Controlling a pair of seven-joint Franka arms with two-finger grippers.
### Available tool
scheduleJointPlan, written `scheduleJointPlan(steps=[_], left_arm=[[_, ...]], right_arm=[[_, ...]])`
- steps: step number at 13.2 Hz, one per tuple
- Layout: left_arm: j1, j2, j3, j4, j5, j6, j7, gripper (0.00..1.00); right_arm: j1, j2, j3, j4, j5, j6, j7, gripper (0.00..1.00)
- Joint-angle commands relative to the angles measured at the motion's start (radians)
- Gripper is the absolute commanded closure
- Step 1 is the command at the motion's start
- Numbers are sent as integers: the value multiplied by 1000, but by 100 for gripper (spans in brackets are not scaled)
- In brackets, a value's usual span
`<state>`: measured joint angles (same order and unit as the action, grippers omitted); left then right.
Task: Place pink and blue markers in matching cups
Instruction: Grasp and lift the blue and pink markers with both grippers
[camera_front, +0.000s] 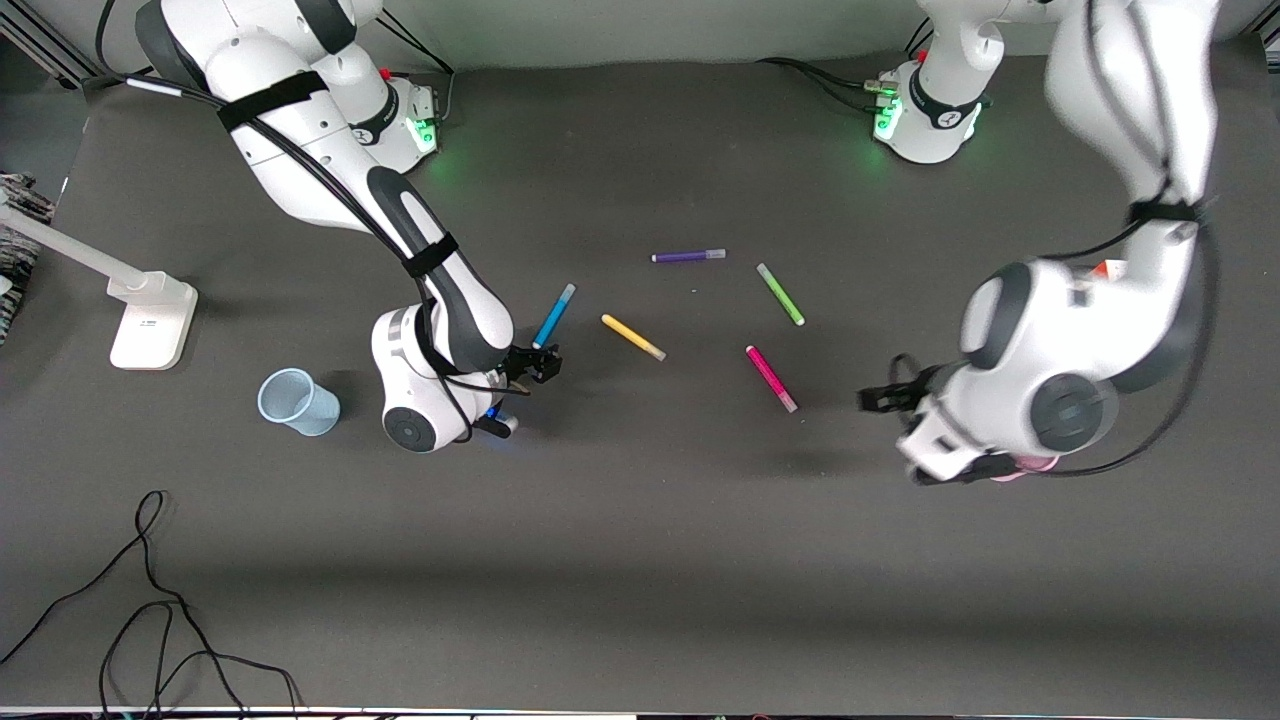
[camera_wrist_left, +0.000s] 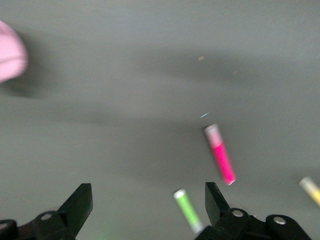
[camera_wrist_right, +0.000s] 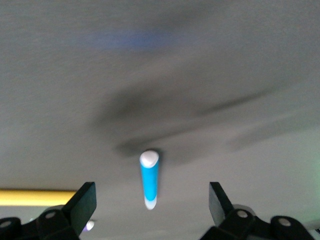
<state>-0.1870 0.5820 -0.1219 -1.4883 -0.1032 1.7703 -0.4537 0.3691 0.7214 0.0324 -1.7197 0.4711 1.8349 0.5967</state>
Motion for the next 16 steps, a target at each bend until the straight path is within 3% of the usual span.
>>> scheduleJointPlan(steps=[1,9,12,13,16], left_arm=[[-60,90,8,39,-18,101,-195,1],[-180,114,1,-141,-53,278,-466,9],[-181,92,-18,-210,-75,287,-476,22],[-189,78,-18,-234,-76,313,-477,33],[-195,76,-22,-274,-81,356,-480,35]], right_arm=[[20,-25,-5,-73,26,75,21,2],[33,-33,-5,-92,70,109,2,66],[30,-40,-5,-87,70,104,0,87],[30,-43,-5,-86,70,101,0,93],[28,-78,-11,-78,69,72,-2,99]])
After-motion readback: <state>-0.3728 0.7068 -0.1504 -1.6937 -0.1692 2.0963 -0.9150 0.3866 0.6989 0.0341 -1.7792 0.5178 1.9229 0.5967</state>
